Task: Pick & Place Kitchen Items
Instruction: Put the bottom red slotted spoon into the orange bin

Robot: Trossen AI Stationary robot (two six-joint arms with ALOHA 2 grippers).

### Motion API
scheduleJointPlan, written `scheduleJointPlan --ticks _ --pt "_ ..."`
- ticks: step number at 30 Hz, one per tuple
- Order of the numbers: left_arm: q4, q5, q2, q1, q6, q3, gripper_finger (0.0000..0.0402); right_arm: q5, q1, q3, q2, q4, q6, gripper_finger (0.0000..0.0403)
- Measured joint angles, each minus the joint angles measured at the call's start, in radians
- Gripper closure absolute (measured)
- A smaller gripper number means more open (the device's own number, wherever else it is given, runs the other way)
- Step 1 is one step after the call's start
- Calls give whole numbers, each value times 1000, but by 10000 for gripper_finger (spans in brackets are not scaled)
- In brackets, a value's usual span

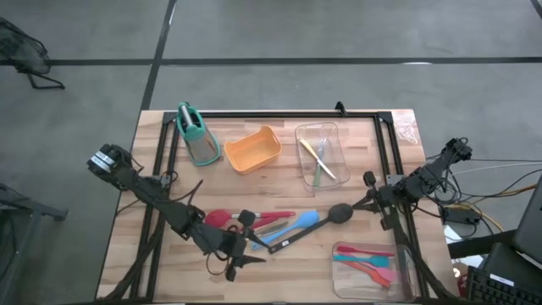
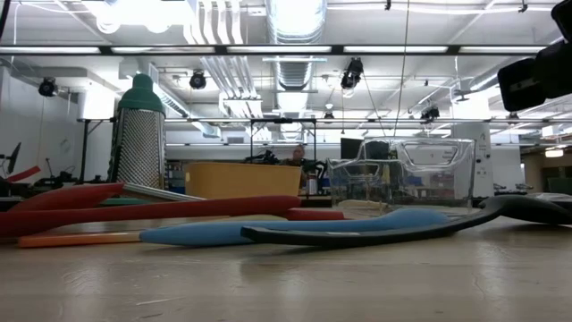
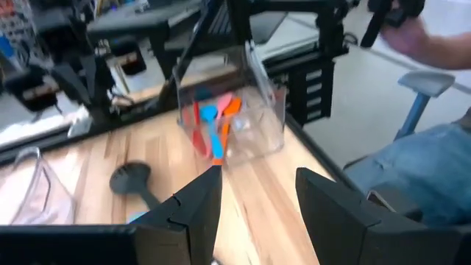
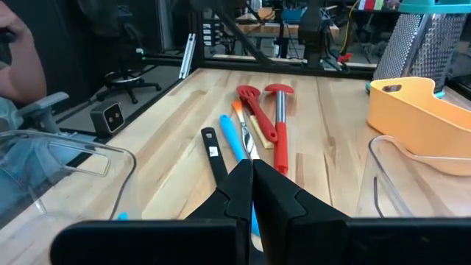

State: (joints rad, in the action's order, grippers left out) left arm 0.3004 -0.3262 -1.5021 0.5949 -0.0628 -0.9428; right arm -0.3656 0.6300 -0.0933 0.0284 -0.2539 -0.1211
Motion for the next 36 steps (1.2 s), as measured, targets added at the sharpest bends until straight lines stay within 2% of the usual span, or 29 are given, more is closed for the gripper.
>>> scheduleJointPlan --ticks 6,12,20,27,36 --pt "-174 -73 0 0 150 0 220 0 0 0 0 0 0 394" --pt "-373 -296 0 -2 379 13 220 0 0 0 0 0 0 394" --pt "-404 -313 -11 -12 476 19 220 0 0 0 0 0 1 394" --pt "-407 -338 -92 -24 474 27 220 0 0 0 0 0 1 394" --pt "-403 -373 -175 -29 559 24 209 0 0 0 0 0 1 394"
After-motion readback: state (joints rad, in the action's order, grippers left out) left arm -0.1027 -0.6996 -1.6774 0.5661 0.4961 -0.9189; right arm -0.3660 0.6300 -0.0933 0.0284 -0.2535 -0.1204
